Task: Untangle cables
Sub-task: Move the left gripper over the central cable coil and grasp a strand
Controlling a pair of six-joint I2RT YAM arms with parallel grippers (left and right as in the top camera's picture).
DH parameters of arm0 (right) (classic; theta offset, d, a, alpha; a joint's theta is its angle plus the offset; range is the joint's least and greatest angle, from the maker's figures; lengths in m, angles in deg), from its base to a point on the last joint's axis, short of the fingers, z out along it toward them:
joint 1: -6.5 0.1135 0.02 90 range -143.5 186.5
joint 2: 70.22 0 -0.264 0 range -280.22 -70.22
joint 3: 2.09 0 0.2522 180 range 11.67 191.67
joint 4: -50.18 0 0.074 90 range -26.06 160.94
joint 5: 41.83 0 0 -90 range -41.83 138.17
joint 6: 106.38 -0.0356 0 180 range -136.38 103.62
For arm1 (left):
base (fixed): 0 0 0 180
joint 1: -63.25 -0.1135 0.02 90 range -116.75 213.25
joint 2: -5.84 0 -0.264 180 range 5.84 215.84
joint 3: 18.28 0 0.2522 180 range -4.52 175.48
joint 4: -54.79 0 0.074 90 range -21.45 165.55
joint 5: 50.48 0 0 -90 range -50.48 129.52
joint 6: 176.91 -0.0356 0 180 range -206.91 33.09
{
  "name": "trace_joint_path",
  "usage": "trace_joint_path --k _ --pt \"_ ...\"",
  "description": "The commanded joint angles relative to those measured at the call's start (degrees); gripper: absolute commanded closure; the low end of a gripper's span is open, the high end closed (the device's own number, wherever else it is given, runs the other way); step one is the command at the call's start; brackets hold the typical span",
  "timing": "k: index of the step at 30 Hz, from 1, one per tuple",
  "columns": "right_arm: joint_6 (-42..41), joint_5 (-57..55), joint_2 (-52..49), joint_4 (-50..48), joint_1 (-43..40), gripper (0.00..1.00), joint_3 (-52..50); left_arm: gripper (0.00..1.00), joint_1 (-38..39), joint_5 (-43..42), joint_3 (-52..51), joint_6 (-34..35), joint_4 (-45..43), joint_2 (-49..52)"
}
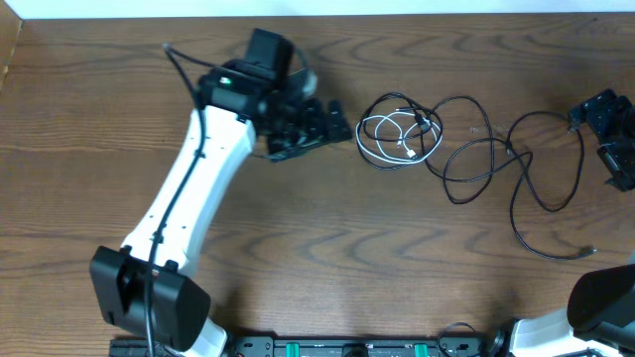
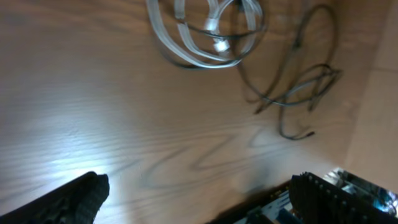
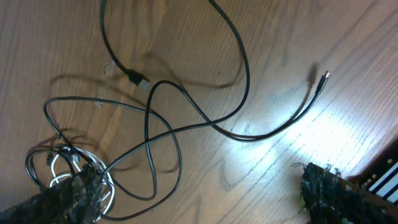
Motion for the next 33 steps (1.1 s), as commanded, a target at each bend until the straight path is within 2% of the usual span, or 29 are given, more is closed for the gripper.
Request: trace_joint_path --k 1,4,9,11,17,21,28,33 --pt "-0.8 -0.1 0.0 0.1 0.1 0.01 -0.2 0.02 5.1 7.0 -0.3 12.1 -2.0 1.4" --pt "-0.8 -0.1 0.0 0.1 0.1 0.01 -0.2 0.02 9.0 13.5 -0.3 21.1 -4.7 3.1" --pt "-0.8 -0.1 0.0 0.0 0.1 0.01 -0.2 0.02 13.9 13.4 -0.3 24.5 -14.4 9.0" --pt "-0.8 -0.1 0.0 0.0 0.1 0.01 -0.2 0.02 14.6 13.1 -0.3 27.9 -18.1 12.2" --pt "-0.8 -0.1 0.0 0.0 0.1 0.01 -0.2 0.05 15.3 2.4 -0.3 40.4 -33.3 21.1" --pt "-0.8 -0.1 0.0 0.0 0.1 0.01 -0.2 0.12 17.9 1.2 -0.2 49.2 -42.4 25.2" --pt "-0.8 -0.1 0.0 0.0 0.1 0.01 -0.2 0.18 21.6 6.6 -0.2 50.1 -42.5 25.7" --pt "-0.8 -0.1 0.0 0.0 0.1 0.01 -0.2 0.20 23.3 14.6 -0.2 51.8 -34.4 25.7"
